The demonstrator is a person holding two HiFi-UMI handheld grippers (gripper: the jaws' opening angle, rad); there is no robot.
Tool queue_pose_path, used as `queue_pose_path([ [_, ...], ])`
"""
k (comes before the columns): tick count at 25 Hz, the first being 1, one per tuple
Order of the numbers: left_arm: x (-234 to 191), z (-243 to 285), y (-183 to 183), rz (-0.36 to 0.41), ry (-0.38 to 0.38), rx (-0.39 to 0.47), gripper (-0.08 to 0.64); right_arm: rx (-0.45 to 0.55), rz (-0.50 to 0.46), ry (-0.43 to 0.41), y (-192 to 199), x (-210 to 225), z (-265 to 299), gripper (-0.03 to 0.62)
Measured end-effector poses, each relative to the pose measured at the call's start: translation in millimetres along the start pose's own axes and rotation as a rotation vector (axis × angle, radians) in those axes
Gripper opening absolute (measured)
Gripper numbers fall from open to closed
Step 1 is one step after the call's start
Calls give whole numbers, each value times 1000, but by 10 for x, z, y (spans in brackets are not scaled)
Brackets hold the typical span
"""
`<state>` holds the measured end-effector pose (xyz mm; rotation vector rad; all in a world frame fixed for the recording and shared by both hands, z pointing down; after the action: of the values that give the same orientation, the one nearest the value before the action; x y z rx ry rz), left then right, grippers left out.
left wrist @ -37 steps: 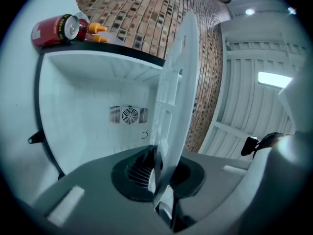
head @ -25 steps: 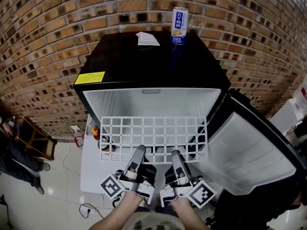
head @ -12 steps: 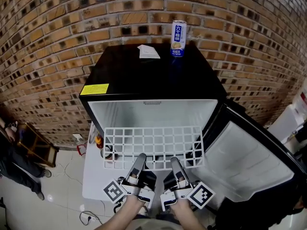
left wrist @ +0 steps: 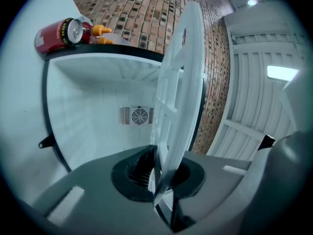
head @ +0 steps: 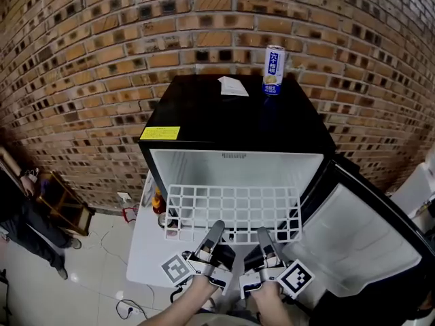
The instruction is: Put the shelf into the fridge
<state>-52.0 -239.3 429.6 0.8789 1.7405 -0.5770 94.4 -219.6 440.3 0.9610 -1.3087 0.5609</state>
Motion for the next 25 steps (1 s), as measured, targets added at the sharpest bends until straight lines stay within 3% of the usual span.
queue_pose_path([
  [9,25,1,-4,-3,-13,-7,15,18,1,6,4,-22,1,46],
  [14,-111,-36,14,-42,-24,5,15,19,-34,-7,-1,-41,-20,32],
  [18,-78,-39,26,-29,-8,13,17,13,-55,-19,-2,-37,-29,35],
  [22,17,-28,26,35,9,-5,17,12,-41,-31,-6,-14,-31,48],
  [25,1,-10,17,16,10,-8,17,14,-42,-27,-9,-4,-24,44],
])
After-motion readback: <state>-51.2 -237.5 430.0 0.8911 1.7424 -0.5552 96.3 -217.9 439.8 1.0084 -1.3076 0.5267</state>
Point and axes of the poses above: the fingertips, and each gripper's own axes: z forward along the fingers, x to its right, y out of its underside, the point moved 3 cm from there along -z, backward along the fingers, and after that the axes turned 11 degrees about -x, right-handed, at the moved point
